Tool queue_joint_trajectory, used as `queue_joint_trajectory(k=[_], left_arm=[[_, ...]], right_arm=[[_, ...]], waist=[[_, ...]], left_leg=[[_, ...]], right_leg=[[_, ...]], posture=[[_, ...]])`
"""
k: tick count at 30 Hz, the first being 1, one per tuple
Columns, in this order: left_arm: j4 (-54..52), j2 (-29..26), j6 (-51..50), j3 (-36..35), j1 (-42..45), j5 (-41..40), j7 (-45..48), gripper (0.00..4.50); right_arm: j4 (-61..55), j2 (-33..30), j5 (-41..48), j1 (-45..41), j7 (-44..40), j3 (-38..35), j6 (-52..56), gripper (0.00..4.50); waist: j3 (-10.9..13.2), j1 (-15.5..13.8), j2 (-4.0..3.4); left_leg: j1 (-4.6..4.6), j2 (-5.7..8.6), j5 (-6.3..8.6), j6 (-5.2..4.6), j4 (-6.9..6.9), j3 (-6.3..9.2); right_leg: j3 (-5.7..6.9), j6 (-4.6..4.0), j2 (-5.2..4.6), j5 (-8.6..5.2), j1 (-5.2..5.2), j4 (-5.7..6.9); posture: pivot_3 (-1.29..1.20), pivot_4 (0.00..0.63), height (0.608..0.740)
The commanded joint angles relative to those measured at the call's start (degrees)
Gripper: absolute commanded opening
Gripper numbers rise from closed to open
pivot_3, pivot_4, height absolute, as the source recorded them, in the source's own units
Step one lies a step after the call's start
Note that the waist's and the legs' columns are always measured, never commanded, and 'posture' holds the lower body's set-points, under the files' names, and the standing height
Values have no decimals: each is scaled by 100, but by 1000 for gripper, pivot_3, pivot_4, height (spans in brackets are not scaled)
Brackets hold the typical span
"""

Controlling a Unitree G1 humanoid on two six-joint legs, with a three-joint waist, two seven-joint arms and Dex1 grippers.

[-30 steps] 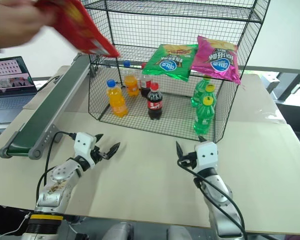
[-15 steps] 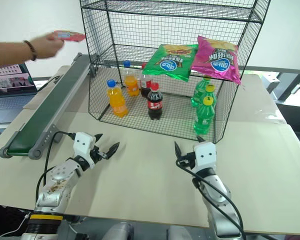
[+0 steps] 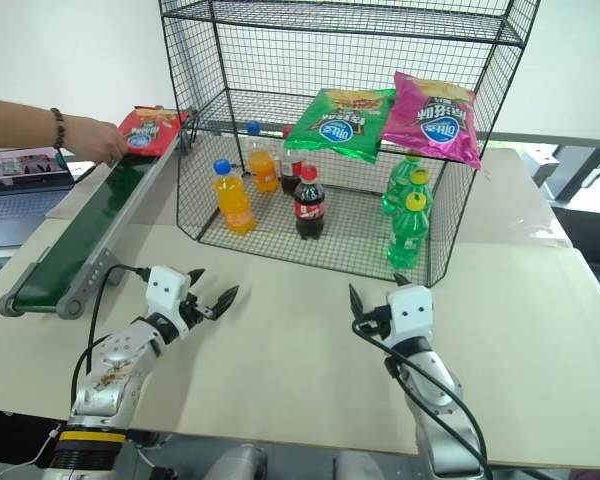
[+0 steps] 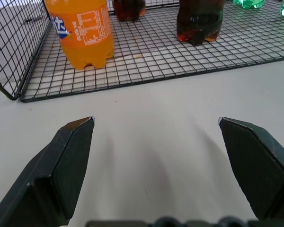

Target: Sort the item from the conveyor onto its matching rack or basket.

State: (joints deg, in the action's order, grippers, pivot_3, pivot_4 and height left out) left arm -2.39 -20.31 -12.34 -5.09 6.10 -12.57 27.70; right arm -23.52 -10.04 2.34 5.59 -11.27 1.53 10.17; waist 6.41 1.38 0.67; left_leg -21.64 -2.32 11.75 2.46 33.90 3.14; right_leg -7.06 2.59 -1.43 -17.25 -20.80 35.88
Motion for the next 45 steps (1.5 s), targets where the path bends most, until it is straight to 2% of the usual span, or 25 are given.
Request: queue_joint_trajectory(k=[1, 6, 9, 11, 14, 19, 21, 26, 32, 45], left_arm=[[-556, -181, -249, -440, -188, -462, 118, 4476], [-1460, -407, -1008, -916, -719, -1339, 308, 4476], [-2234, -558, -1853, -1766, -1199, -2493, 161, 4476], [-2463, -557, -2453, -2664, -1298, -3823, -458, 4476], [-2491, -538, -2772, -3678, -1326, -5501, -1621, 4476], [-2221, -458, -2553, -4678, -1601, -7460, -2862, 4476], [-2113, -402, -2378, -4979, -1797, -7984, -3185, 4476], [-1647, -316, -2023, -5459, -2176, -8919, -3500, 4476], [-965, -503, -2072, -5532, -2454, -9842, -3803, 4476], [-429, -795, -2476, -5262, -2428, -10018, -3577, 4476]], right_arm=[[-329, -123, 128, -153, -185, -13, 16, 4500], [-431, -478, 440, -376, -719, -34, 187, 4500], [-610, -892, 922, -681, -1371, -87, 433, 4500], [-792, -1131, 1479, -972, -1859, -81, 732, 4500], [-926, -1424, 2228, -1478, -2566, 78, 1134, 4500], [-865, -1671, 3057, -2203, -3423, 252, 1487, 4500], [-768, -1676, 3269, -2475, -3687, 316, 1535, 4500], [-483, -1558, 3457, -2936, -4067, 487, 1477, 4500], [-74, -1481, 3375, -3221, -4580, 632, 1255, 4500], [20, -1287, 3408, -3284, -4933, 632, 967, 4500]], waist=[[0, 26, 1], [1, 97, 1], [4, 119, 5], [10, 143, 13], [14, 133, 19], [15, 98, 29], [17, 104, 32], [13, 85, 39], [12, 62, 45], [18, 72, 40]], left_leg=[[0, -2, 0, 0, 0, 0], [4, -6, 0, 0, -1, -1], [16, -7, 1, -1, -1, 0], [20, -11, 3, -4, 0, -1], [46, -30, 4, -6, 0, 8], [52, -25, 5, -6, 0, 10], [50, -19, 6, -6, 0, 10], [54, -19, 7, -6, -2, 10], [55, -18, 7, -5, -2, 9], [54, -20, 10, 1, -9, 8]], right_leg=[[0, 0, 1, 0, 0, 0], [1, -1, 2, -1, 3, 4], [2, -1, 2, -1, 19, 0], [1, -1, 2, -2, 22, 1], [13, 10, 15, -14, 46, 3], [14, 25, 11, -27, 56, -1], [14, -4, 4, -10, 56, -4], [20, -16, 3, -11, 54, -5], [22, -24, 2, -17, 53, -5], [25, -36, 3, -24, 46, -5]], posture=[[0, 150, 738], [0, 150, 738], [0, 150, 738], [0, 150, 738], [0, 150, 738], [0, 150, 738], [0, 150, 738], [0, 150, 738], [0, 150, 738], [0, 150, 738]])
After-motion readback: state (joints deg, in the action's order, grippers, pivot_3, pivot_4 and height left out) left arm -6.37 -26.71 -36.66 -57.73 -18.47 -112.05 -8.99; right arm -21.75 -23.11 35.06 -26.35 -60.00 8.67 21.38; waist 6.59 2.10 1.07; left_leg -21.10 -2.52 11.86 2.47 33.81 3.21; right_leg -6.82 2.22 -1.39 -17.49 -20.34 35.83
